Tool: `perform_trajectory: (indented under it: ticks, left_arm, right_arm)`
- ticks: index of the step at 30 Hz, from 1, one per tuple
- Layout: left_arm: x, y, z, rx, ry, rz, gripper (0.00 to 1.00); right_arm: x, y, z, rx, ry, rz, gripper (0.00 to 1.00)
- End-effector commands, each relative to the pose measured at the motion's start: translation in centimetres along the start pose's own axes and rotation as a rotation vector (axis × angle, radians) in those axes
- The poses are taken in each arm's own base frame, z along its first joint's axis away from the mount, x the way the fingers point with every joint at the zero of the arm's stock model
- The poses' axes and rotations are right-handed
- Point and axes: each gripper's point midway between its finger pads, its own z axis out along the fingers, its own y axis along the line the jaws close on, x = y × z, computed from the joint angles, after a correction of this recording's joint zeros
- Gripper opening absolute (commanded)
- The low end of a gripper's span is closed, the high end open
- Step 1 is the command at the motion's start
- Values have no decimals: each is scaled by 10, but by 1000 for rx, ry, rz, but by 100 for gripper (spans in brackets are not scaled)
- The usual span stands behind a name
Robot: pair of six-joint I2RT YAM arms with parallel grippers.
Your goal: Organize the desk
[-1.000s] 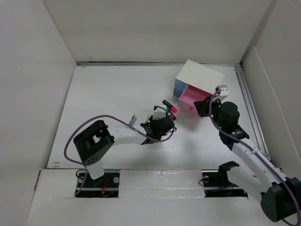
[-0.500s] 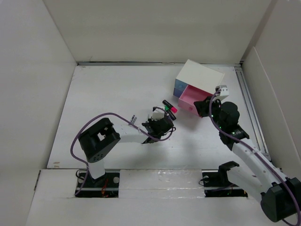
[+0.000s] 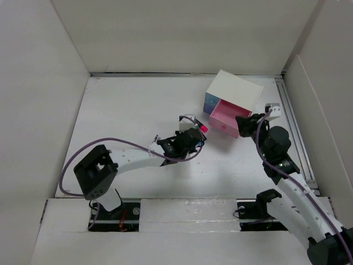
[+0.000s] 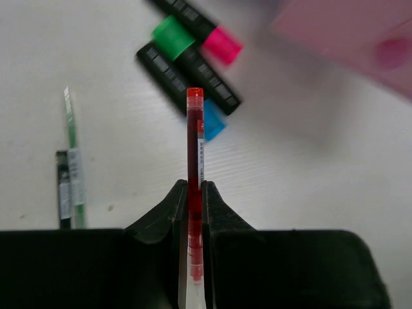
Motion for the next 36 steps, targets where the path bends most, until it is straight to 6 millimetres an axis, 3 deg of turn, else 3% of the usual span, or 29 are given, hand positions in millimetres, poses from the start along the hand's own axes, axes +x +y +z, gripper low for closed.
perform_trajectory:
  ticks: [1, 5, 9, 10, 15, 18, 24, 36]
  left_arm:
    - [-81, -64, -50, 277, -147, -132, 0]
    - [-134, -105, -78, 441, -242, -213, 0]
    - [-170, -134, -65, 539, -279, -292, 0]
    - [-184, -152, -54, 570, -285, -334, 0]
    - [-196, -181, -37, 621, -291, -417, 0]
    - [-203, -183, -15, 597, -309, -509, 0]
    - [-207, -179, 10, 549, -362, -642, 0]
    - [-224, -178, 18, 568, -445, -822, 0]
  right_arm:
    - [-22, -7, -14, 56, -104, 6, 10]
    - [-29, -12, -23, 86, -142, 11, 12]
    - [-30, -17, -26, 118, -139, 20, 9]
    - [-34, -18, -33, 125, -169, 29, 9]
    - [-42, -19, -42, 128, -221, 33, 11]
    - [-40, -19, -41, 124, -210, 30, 11]
    - [-38, -13, -37, 97, -193, 28, 11]
    - [-31, -9, -28, 70, -151, 20, 12]
